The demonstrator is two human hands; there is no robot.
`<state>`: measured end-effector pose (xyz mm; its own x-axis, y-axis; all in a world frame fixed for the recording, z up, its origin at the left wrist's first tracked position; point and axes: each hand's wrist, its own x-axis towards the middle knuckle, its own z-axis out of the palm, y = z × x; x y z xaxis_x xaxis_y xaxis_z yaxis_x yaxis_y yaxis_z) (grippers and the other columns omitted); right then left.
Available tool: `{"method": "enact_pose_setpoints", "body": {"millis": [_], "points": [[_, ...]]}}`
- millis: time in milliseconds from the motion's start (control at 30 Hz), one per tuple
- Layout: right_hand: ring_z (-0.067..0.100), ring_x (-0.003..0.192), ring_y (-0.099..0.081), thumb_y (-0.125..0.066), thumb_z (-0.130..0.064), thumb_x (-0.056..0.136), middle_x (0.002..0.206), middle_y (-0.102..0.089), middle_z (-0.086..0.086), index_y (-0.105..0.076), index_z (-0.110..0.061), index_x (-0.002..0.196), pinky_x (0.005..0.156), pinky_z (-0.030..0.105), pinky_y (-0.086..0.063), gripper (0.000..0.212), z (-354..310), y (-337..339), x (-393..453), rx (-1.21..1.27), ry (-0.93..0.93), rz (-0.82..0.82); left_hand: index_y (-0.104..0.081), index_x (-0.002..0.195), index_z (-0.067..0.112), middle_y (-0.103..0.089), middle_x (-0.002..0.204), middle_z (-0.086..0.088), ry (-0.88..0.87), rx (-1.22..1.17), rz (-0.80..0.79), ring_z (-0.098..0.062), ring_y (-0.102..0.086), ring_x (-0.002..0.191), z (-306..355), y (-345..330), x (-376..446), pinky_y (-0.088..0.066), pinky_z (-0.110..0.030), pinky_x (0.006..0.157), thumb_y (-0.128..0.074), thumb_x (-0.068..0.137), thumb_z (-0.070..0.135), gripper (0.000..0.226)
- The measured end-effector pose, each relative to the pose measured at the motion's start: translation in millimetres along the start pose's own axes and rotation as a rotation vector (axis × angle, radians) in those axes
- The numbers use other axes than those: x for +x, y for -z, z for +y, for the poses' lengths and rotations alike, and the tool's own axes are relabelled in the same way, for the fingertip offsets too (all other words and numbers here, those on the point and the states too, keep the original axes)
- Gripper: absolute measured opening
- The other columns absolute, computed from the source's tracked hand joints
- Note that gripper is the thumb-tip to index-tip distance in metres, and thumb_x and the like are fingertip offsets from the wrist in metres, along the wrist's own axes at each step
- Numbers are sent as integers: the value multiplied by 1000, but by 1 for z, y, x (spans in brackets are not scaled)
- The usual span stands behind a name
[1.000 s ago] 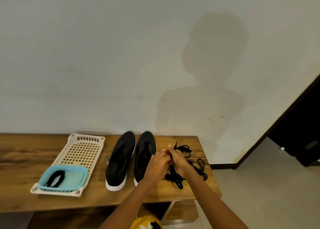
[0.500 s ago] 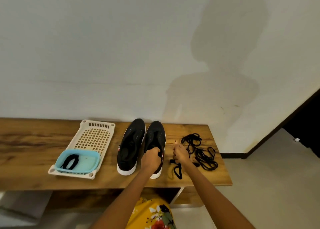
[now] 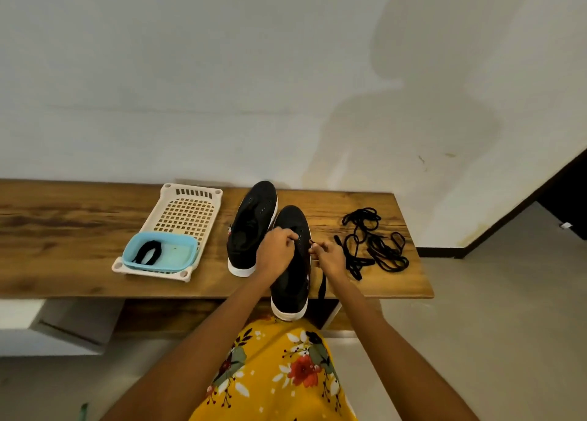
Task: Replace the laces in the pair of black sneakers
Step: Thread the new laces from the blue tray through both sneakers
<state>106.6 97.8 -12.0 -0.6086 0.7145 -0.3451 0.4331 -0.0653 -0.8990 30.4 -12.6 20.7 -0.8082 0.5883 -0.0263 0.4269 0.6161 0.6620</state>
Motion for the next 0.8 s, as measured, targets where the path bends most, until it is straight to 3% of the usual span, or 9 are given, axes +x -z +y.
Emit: {"method": "enact_pose_setpoints", "body": {"millis": [100, 267, 333, 433, 500, 667, 800], "points": [[10, 72, -64, -55, -10, 94, 84, -69, 3, -70, -5, 104, 77, 30, -57, 19, -3, -2, 21, 3, 91, 55, -65, 115, 12, -58, 114, -7, -41, 71, 27, -21, -58, 103, -6, -11, 33, -52, -35, 83, -49, 92, 5, 29], [17, 91, -68, -57, -4, 92, 101, -71, 6, -71, -7, 104, 84, 33, -57, 19, 3, -13, 54, -111, 201, 23, -69, 98, 12, -61, 102, -8, 25, 129, -97, -26, -61, 92, -19, -37, 68, -53, -41, 77, -49, 89, 5, 23], [17, 89, -67, -57, -3, 91, 94, -69, 3, -69, -11, 98, 81, 33, -57, 16, 7, -14, 64, -164, 216, 0, -70, 90, 15, -66, 96, -5, 58, 85, -74, -23, -62, 91, -25, -44, 73, -52, -37, 70, -49, 89, 8, 23], [15, 83, -64, -56, -2, 92, 86, -60, 2, -55, -15, 88, 67, 19, -56, 14, 11, -11, 72, -130, 242, -25, -68, 109, 21, -64, 109, 2, 55, 0, -30, -17, -59, 102, -34, -54, 72, -44, -28, 71, -52, 92, 14, 24], [12, 78, -64, -57, -2, 91, 85, -60, 1, -49, -19, 82, 64, 17, -55, 21, 12, -8, 76, -131, 276, -34, -65, 116, 23, -63, 109, 1, 1, -48, -12, -16, -59, 101, -40, -58, 70, -44, -27, 74, -55, 92, 15, 27], [8, 71, -65, -59, -1, 90, 82, -61, -1, -45, -22, 78, 64, 21, -57, 27, 12, -3, 83, -143, 307, -79, -66, 115, 25, -63, 104, 1, -63, -78, 34, -15, -59, 96, -45, -61, 68, -43, -27, 73, -55, 93, 18, 26], [14, 68, -66, -58, -2, 91, 78, -62, 1, -44, -23, 78, 66, 33, -59, 28, 7, -3, 85, -184, 320, -96, -65, 116, 22, -64, 106, 1, -98, -89, 37, -16, -59, 99, -46, -62, 69, -43, -26, 76, -51, 95, 17, 26]]}}
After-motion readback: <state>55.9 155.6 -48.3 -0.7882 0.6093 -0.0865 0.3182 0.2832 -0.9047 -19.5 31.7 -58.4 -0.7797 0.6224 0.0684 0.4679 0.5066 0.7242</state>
